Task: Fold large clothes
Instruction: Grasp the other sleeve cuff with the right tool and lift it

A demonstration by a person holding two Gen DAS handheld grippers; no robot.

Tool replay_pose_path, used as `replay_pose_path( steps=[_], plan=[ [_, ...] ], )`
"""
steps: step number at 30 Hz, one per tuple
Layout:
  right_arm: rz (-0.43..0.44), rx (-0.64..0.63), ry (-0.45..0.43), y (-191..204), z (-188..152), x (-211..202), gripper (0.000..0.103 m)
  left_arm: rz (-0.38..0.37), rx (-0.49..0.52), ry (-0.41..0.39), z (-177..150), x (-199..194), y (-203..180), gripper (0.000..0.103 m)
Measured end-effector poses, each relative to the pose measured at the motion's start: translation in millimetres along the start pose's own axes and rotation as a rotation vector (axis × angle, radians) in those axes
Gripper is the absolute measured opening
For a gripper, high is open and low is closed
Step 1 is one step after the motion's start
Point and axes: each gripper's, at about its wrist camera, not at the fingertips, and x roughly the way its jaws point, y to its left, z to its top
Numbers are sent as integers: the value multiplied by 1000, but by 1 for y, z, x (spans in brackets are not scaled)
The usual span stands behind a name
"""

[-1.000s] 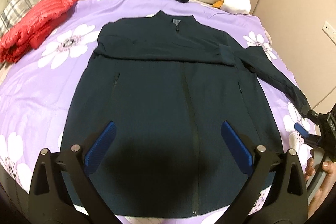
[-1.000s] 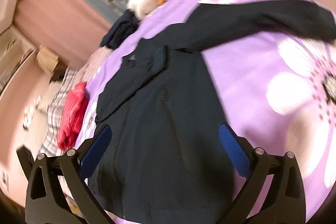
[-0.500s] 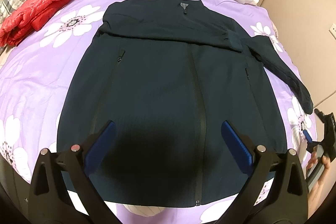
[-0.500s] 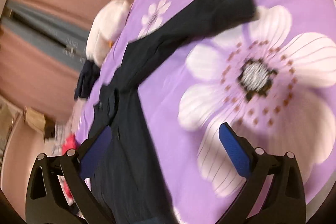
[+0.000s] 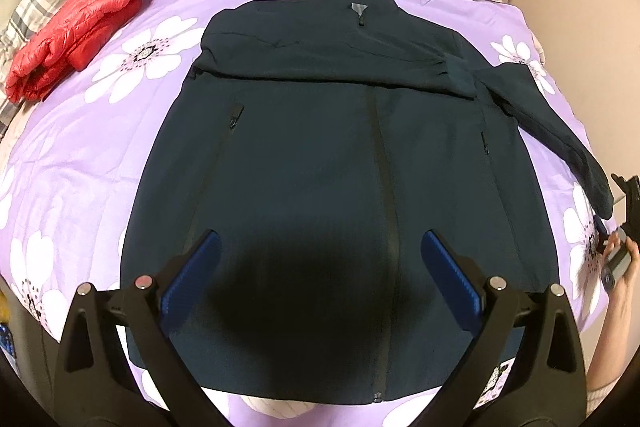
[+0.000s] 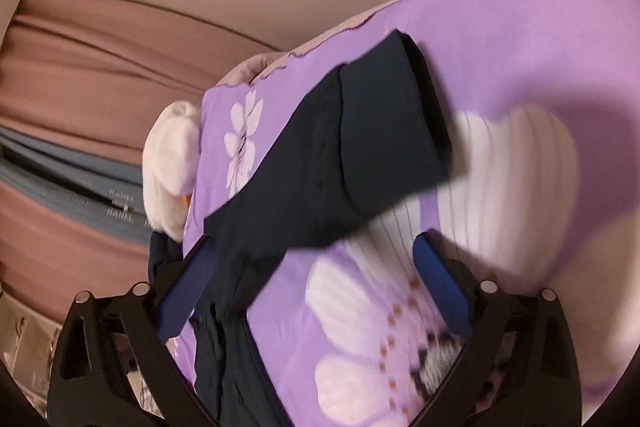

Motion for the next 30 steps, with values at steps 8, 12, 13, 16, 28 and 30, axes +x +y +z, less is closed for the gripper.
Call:
replay_pose_path(
  steps=[8, 12, 13, 16, 28, 30],
  plan=[
    [-40, 128, -59, -18, 19, 24, 29, 2, 18, 10, 2, 5, -12, 101],
    [-41, 105, -93, -21, 24, 15, 18, 9, 7, 15, 2, 7, -8, 101],
    [-41, 71, -106, -15, 25, 11, 17, 9, 1, 16, 1, 8, -7, 101],
    [-15, -13, -137, 10, 28, -2, 17, 5, -13, 18, 1, 11, -1, 101],
    [80, -513, -191, 212, 12, -26, 17, -33, -102, 19, 2, 19, 29, 101],
    [75, -639, -164, 258, -13, -17, 17, -41, -115, 19, 4, 21, 35, 101]
  ],
)
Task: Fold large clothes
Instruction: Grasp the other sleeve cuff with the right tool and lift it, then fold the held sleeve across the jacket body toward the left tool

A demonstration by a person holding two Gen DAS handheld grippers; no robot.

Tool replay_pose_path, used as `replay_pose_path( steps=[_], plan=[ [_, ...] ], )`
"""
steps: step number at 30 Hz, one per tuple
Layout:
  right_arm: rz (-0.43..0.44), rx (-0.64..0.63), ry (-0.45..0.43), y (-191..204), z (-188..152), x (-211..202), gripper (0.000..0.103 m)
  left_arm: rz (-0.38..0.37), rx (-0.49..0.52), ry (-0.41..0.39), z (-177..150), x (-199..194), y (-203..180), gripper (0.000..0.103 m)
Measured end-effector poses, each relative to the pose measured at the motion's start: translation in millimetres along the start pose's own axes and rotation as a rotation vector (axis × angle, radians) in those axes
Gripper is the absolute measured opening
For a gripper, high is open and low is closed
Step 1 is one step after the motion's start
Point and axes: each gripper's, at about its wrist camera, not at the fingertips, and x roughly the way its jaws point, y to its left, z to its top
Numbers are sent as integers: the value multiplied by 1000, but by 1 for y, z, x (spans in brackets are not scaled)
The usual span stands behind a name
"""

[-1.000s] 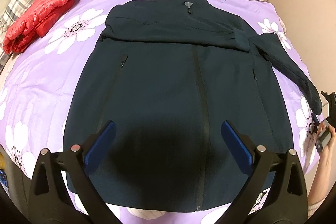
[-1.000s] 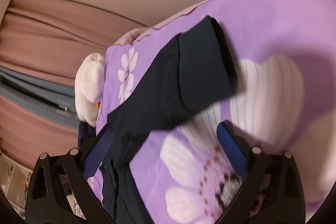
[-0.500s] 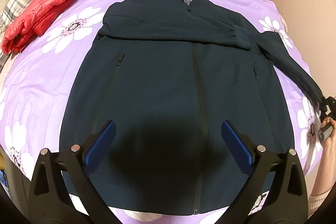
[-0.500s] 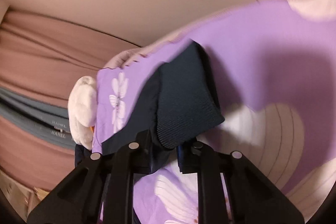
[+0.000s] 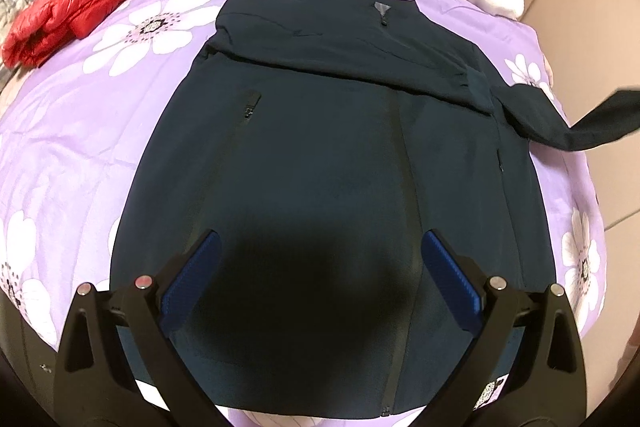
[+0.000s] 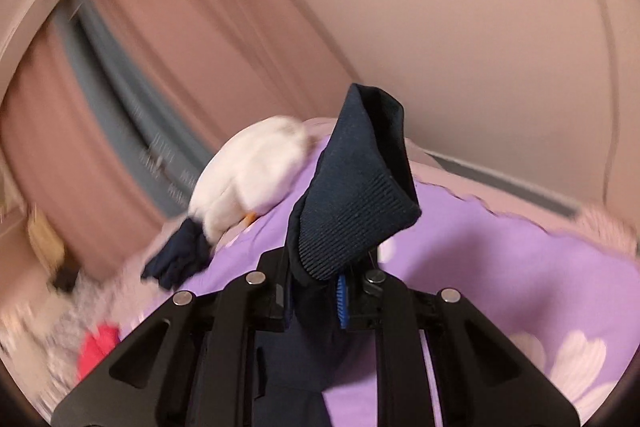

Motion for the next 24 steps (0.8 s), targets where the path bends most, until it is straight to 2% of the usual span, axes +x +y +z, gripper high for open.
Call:
replay_pose_path(
  steps=[4, 10, 18, 24],
  plan=[
    [28, -209, 60, 89, -11, 27, 17, -11, -30, -5, 5, 0, 12, 101],
    [103, -450, 159, 205, -66, 71, 16, -4, -78, -27, 12, -4, 38, 101],
    [171, -599, 286, 274, -146, 109, 16, 11, -79, -52, 29, -5, 49, 101],
    [201, -720, 358, 301, -208, 124, 16, -14, -59, -71, 43, -3, 43, 101]
  ],
)
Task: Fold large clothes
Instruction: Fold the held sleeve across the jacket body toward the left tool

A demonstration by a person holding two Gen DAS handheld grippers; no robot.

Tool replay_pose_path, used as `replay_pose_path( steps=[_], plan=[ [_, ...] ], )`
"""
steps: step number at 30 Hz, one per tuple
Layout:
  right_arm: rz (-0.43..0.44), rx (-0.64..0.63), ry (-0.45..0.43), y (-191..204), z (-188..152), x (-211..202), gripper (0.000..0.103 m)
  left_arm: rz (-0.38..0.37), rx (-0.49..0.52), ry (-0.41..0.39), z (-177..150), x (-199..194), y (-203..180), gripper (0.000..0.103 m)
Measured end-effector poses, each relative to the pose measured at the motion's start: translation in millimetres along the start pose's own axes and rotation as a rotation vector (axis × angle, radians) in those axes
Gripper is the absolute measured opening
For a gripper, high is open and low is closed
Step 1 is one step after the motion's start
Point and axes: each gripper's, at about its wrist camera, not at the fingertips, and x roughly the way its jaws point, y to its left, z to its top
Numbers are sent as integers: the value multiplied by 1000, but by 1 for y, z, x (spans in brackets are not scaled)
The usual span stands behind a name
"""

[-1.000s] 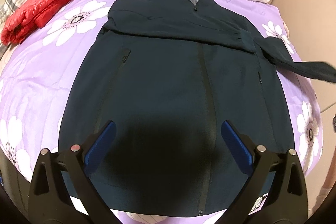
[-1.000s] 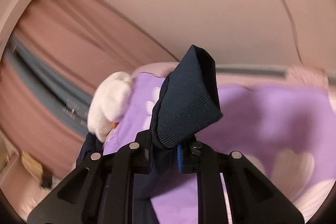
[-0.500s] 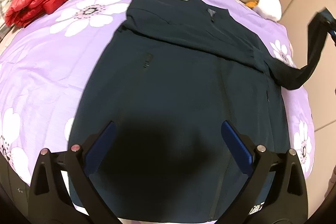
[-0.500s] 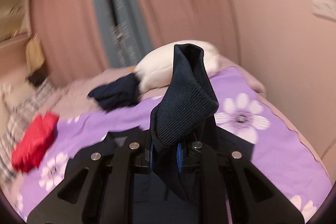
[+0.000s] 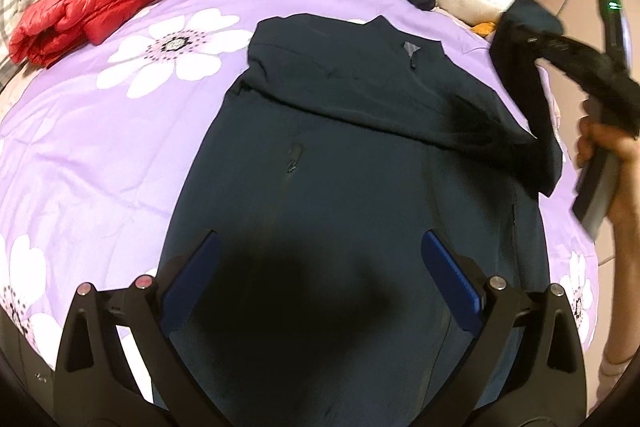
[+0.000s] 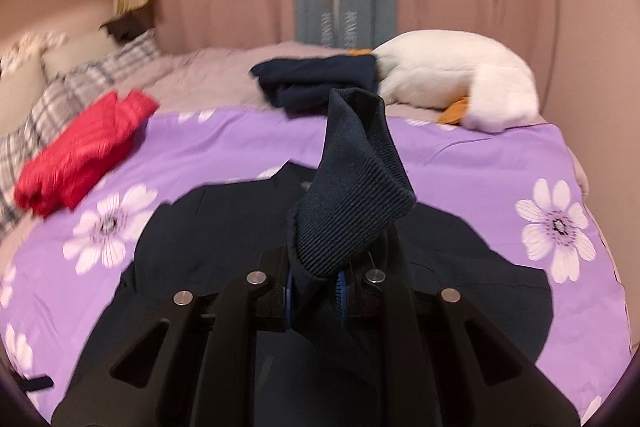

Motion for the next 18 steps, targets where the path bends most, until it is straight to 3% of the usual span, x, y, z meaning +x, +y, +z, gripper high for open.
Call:
replay_pose_path(
  steps=[18],
  plan=[
    [40, -167, 62, 68, -21, 50, 16, -19, -1, 22, 12, 19, 2, 101]
  ],
)
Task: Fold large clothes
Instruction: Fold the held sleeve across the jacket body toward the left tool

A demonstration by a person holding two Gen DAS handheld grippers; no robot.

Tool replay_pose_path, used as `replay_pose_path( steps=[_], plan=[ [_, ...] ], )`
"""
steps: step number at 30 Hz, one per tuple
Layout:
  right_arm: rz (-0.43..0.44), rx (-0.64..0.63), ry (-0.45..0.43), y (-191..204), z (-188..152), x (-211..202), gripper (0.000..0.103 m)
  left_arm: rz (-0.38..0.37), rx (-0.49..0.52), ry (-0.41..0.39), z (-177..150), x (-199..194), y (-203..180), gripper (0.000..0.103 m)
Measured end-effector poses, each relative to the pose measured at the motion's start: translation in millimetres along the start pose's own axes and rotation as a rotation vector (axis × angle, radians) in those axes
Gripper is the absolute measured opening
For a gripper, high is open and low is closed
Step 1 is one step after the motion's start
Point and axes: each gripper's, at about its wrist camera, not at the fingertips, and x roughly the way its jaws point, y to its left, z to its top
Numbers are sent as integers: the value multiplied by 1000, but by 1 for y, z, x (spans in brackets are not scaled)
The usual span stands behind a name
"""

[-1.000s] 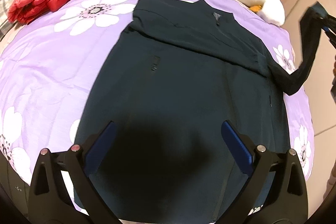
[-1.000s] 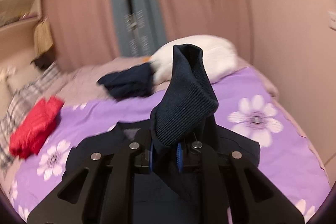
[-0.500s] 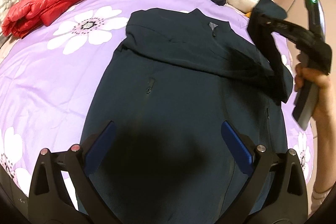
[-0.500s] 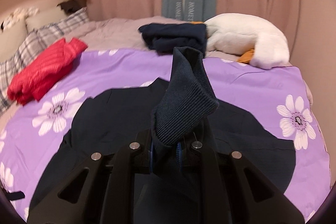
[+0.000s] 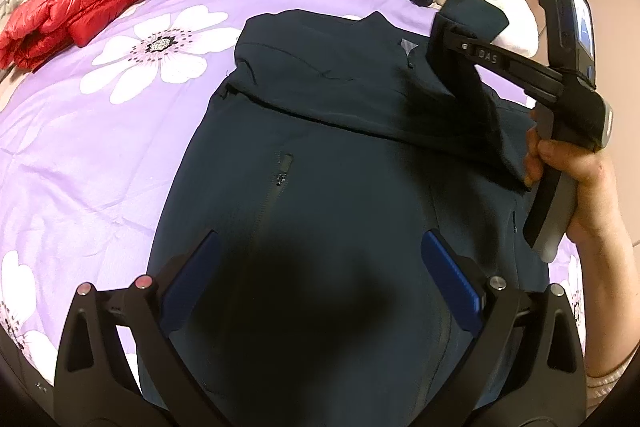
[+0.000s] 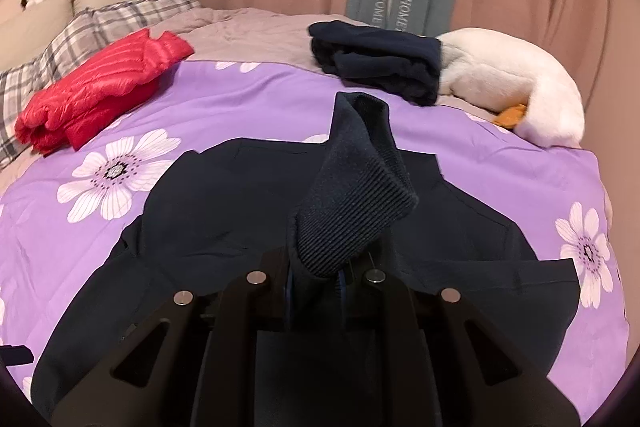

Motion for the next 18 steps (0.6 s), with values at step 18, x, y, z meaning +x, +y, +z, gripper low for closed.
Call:
replay_pose_path(
  steps=[18],
  plan=[
    [58, -152, 53, 75, -5, 43, 16, 25, -106, 3, 11, 8, 45, 101]
  ],
)
